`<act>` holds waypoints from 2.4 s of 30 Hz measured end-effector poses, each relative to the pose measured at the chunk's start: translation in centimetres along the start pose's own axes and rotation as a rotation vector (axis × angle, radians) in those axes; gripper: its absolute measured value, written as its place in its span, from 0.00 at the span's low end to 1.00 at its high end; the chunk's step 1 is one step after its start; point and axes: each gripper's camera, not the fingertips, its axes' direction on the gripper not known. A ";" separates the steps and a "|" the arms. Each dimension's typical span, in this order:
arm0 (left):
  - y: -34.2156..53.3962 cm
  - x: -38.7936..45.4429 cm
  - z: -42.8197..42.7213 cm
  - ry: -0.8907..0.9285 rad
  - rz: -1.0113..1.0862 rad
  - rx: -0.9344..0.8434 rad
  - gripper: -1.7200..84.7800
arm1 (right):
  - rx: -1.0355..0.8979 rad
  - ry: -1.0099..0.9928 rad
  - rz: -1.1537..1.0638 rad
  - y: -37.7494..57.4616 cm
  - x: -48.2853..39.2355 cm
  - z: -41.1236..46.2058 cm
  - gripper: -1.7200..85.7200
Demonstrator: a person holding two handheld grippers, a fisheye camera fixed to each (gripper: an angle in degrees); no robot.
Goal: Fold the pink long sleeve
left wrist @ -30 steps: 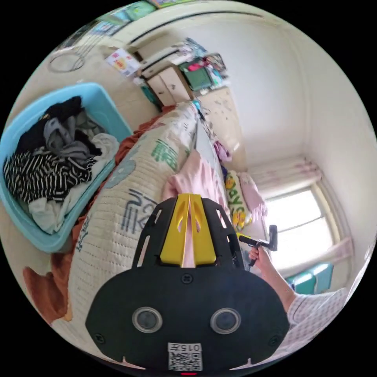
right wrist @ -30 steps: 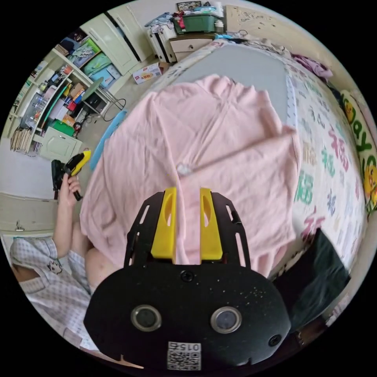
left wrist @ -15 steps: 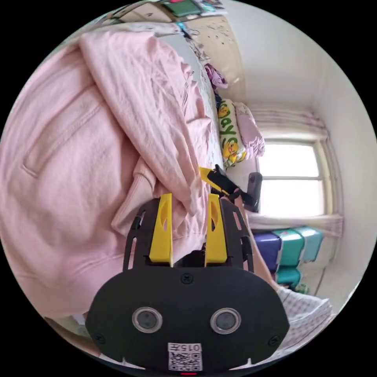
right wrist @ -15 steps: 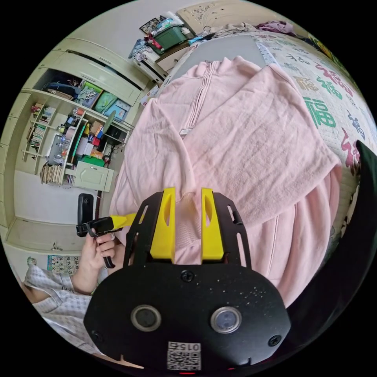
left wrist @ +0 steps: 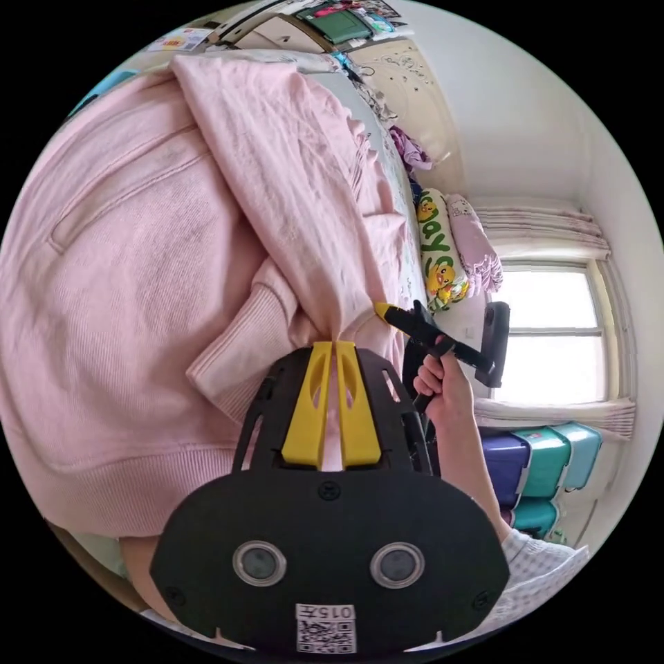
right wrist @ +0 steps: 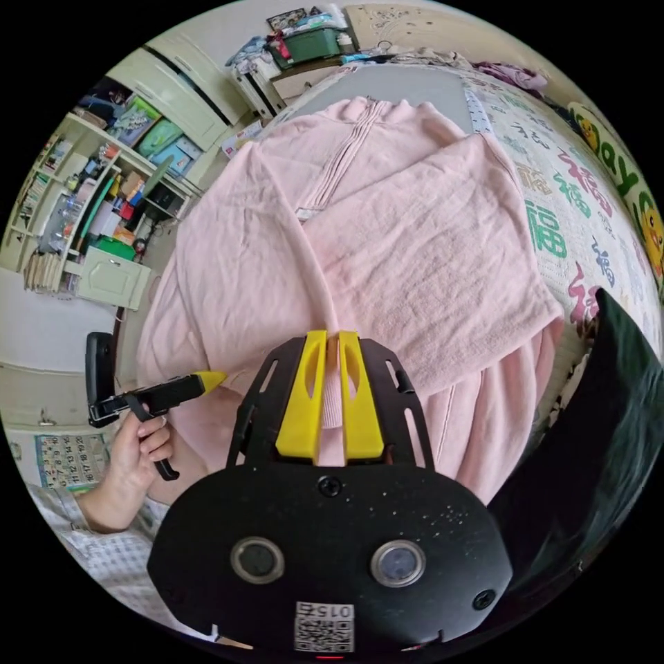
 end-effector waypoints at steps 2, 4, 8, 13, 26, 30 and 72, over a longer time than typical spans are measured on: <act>0.8 -0.3 0.6 -0.033 0.019 -0.003 0.02 | 0.016 -0.007 0.023 0.4 -0.4 -0.7 0.07; 1.5 -0.4 0.9 -0.071 0.052 -0.021 0.02 | 0.036 -0.056 0.051 1.3 -0.5 -1.8 0.09; 5.3 -2.7 -1.7 0.031 0.088 0.017 0.01 | 0.174 -0.031 0.105 7.4 -1.7 -6.9 0.07; 12.5 -7.6 -8.2 0.086 0.103 0.185 0.01 | 0.374 0.028 0.200 19.9 -4.3 -12.9 0.04; 40.8 -11.1 -26.0 -0.128 0.574 1.073 0.01 | 0.858 0.380 0.195 42.3 -20.4 -29.3 0.01; 47.1 -11.4 -25.9 -0.110 0.780 1.215 0.01 | 1.048 0.401 0.192 47.4 -24.6 -33.8 0.02; 61.5 -9.8 -5.2 -0.114 1.225 0.902 0.39 | 1.418 0.068 0.129 66.8 -21.8 -40.0 0.38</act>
